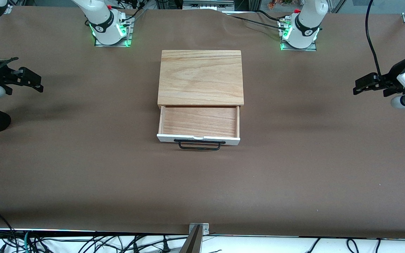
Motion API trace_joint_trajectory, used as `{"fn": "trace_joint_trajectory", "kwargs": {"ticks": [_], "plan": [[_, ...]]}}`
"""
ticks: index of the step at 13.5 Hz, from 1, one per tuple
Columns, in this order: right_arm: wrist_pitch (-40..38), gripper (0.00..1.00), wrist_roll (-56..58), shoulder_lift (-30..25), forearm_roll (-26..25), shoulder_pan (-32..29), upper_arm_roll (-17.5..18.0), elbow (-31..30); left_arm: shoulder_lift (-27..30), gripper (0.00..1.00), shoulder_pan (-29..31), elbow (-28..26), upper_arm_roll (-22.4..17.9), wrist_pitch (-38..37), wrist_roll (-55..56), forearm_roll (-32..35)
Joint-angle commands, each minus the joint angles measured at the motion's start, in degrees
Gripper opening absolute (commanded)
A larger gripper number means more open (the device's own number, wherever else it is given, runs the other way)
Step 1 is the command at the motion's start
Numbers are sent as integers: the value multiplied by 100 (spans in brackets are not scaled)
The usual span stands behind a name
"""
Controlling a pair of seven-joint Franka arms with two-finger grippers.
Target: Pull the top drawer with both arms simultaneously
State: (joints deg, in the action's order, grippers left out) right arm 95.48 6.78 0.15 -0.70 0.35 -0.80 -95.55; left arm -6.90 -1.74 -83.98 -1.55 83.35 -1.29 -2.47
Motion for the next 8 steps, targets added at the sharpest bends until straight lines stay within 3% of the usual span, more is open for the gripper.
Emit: {"fn": "trace_joint_trajectory", "kwargs": {"ticks": [1, 8], "plan": [[-109, 100, -98, 11, -44, -26, 53, 107, -84, 100, -11, 171, -12, -12, 23, -43], [-118, 100, -45, 2, -62, -17, 71, 107, -92, 100, -11, 171, -12, -12, 23, -52]]}}
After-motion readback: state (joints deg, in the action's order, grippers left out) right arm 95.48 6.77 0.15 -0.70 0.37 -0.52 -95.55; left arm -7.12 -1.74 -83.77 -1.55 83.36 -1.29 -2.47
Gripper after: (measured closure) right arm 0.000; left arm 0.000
